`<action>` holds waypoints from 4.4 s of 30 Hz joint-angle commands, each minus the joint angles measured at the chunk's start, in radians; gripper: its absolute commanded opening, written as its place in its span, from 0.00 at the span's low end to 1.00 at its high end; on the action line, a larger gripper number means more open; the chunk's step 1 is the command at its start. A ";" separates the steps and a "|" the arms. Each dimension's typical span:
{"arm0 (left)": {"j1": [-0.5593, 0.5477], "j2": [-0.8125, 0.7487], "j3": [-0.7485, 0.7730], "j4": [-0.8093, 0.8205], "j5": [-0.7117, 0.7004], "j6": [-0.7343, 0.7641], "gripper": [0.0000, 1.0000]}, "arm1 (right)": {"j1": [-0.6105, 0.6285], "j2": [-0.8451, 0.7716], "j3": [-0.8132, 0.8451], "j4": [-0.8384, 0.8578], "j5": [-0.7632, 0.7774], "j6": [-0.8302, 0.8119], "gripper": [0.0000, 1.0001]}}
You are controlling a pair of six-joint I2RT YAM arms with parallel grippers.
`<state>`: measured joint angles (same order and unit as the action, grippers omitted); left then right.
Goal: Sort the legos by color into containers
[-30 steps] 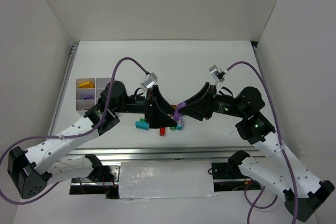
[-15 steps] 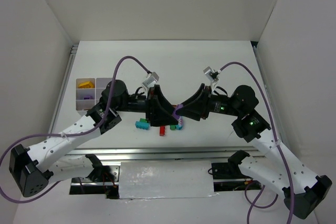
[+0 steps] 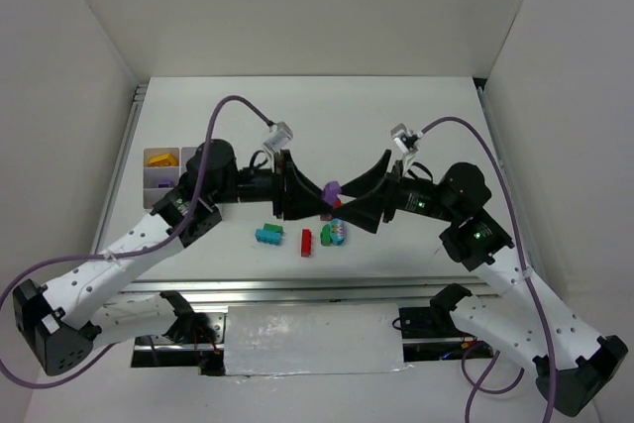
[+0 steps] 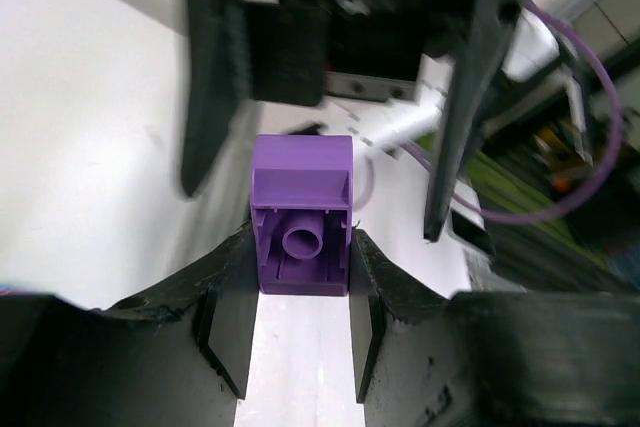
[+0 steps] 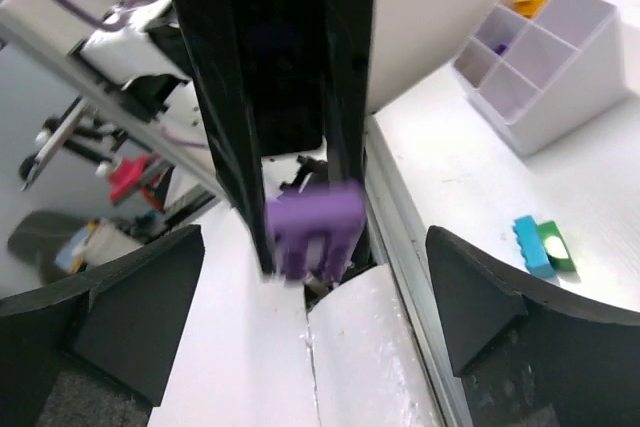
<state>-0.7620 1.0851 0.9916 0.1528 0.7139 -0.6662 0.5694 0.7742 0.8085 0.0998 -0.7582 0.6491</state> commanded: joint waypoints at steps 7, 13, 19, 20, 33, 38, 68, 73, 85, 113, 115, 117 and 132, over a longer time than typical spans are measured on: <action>0.531 -0.045 0.136 -0.546 -0.386 -0.027 0.00 | -0.068 -0.142 0.069 -0.328 0.502 -0.078 1.00; 0.749 -0.079 0.075 -0.766 -0.927 -0.326 0.00 | -0.069 -0.124 0.061 -0.391 0.516 -0.052 1.00; 1.004 -0.005 0.087 -0.774 -0.946 -0.380 0.00 | -0.069 -0.113 0.031 -0.384 0.473 -0.049 1.00; 1.021 0.016 0.094 -0.776 -0.930 -0.383 0.00 | -0.071 -0.110 0.028 -0.382 0.471 -0.051 1.00; 1.064 0.182 0.056 -0.667 -0.878 -0.435 0.00 | -0.069 -0.066 -0.011 -0.341 0.430 -0.065 1.00; 1.066 0.205 0.028 -0.610 -0.852 -0.431 0.00 | -0.071 -0.049 -0.020 -0.327 0.413 -0.062 1.00; 1.098 0.123 0.013 -0.595 -0.780 -0.395 0.76 | -0.069 -0.020 -0.017 -0.334 0.393 -0.066 1.00; 1.058 0.029 0.088 -0.637 -0.700 -0.208 0.99 | -0.069 0.135 0.024 -0.415 0.509 -0.043 1.00; 0.805 -0.203 0.007 -0.756 -0.644 0.105 1.00 | 0.061 0.635 0.251 -0.626 0.974 0.011 0.94; 0.063 0.525 0.318 -0.708 -0.991 -0.052 0.89 | 0.087 0.280 0.136 -0.712 1.249 0.207 0.88; 0.043 0.617 0.360 -0.716 -0.999 -0.050 0.87 | 0.073 0.214 0.141 -0.753 1.263 0.202 0.89; 0.018 0.671 0.410 -0.723 -1.013 -0.050 0.86 | 0.066 0.127 0.150 -0.782 1.261 0.181 0.89; -0.040 0.908 0.549 -0.733 -0.979 -0.087 0.81 | 0.052 -0.039 0.205 -0.877 1.225 0.098 0.89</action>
<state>-0.7979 1.9957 1.5169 -0.5663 -0.2493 -0.7200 0.6273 0.7532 0.9771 -0.7551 0.4561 0.7700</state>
